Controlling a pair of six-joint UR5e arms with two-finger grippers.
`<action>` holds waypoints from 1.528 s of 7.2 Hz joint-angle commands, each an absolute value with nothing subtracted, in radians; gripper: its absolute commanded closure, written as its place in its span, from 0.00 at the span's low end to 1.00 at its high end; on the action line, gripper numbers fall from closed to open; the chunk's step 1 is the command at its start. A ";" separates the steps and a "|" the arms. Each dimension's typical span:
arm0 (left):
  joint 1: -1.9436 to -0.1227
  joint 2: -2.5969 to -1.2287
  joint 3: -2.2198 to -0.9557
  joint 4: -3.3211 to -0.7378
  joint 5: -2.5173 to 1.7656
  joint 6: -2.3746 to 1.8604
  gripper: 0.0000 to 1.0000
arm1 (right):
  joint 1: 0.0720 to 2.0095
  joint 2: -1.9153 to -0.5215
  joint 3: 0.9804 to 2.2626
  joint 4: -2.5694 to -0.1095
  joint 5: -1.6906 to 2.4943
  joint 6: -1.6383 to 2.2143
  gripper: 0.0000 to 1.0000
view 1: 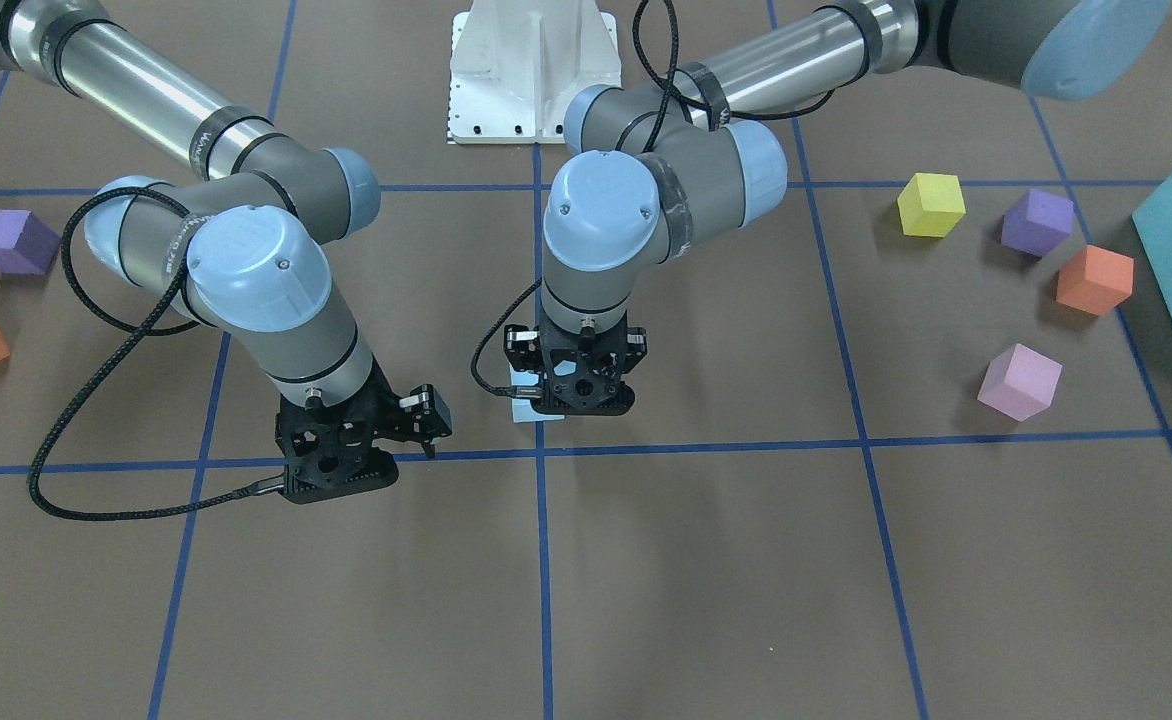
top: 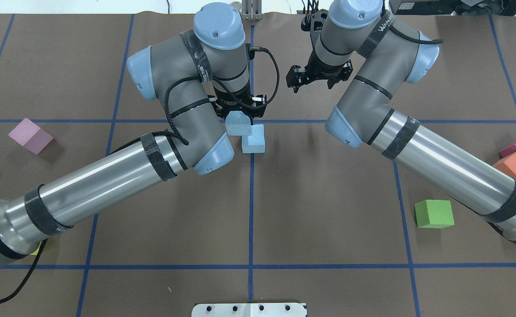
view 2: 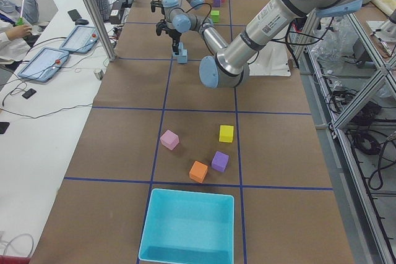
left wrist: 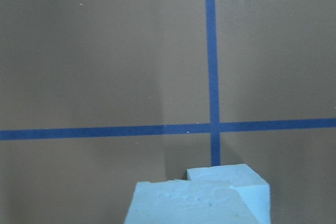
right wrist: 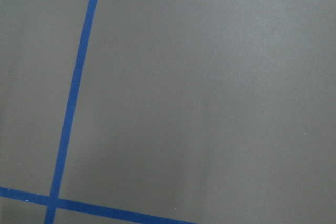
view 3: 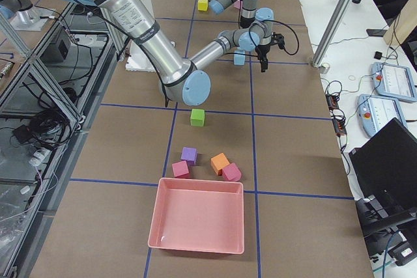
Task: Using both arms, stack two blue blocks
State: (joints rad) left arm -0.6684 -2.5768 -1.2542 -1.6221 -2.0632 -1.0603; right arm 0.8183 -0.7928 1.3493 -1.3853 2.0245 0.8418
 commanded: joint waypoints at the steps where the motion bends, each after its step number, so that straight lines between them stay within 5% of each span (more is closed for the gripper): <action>1: -0.641 -2.591 -1.236 -1.644 -2.030 -1.074 0.37 | 0.819 -0.798 1.351 -1.384 2.025 0.841 0.00; 4: -0.640 -2.595 -1.229 -1.655 -2.028 -1.075 0.34 | 0.819 -0.805 1.355 -1.382 2.023 0.841 0.00; 6: -0.640 -2.600 -1.232 -1.655 -1.995 -1.074 0.02 | 0.819 -0.811 1.356 -1.343 2.011 0.835 0.00; 9: -0.664 -2.588 -1.276 -1.646 -1.997 -1.063 0.01 | 0.883 -0.879 1.408 -1.307 2.026 0.831 0.00; 11: -0.760 -2.506 -1.366 -1.635 -2.083 -0.943 0.00 | 0.966 -1.053 1.567 -1.325 2.064 0.815 0.00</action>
State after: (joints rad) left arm -0.7019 -2.5577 -1.3083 -1.6417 -2.0272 -1.0213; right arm 0.9136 -0.9480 1.4722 -1.3166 2.0381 0.8277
